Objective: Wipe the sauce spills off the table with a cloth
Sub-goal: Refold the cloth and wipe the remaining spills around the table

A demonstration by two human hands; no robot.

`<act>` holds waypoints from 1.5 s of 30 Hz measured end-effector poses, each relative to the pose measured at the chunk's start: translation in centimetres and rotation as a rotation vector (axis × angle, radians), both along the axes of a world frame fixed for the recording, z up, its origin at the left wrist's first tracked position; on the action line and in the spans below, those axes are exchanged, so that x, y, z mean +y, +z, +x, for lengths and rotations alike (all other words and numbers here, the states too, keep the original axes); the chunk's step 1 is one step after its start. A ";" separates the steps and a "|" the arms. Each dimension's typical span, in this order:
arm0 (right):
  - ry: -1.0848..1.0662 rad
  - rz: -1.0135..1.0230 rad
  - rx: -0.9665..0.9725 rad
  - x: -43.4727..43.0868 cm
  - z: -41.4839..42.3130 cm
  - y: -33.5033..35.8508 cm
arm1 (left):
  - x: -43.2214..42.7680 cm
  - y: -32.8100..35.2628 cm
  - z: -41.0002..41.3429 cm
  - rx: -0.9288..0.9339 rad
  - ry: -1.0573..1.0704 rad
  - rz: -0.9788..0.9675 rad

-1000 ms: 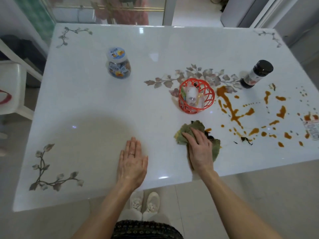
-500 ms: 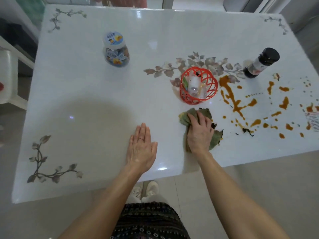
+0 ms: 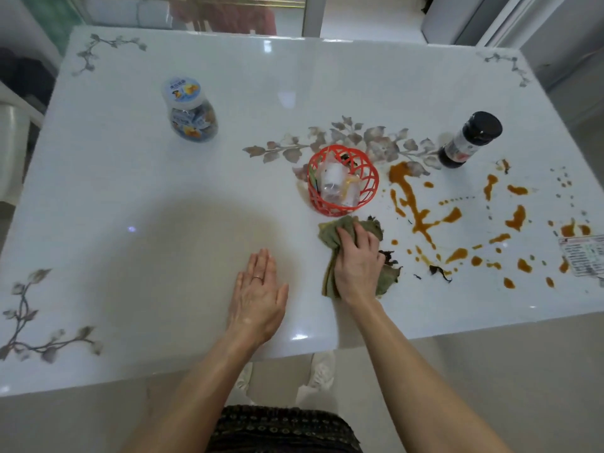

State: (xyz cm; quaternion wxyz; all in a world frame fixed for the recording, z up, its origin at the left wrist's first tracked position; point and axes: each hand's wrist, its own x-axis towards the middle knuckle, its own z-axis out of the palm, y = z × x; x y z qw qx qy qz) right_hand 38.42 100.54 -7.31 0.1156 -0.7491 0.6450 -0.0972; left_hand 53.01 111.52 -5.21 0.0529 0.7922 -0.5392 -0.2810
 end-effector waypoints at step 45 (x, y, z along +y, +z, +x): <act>0.678 -0.228 -0.050 0.7 -11.9 -2.4 | -3.4 -0.7 -8.5 0.001 0.286 -0.004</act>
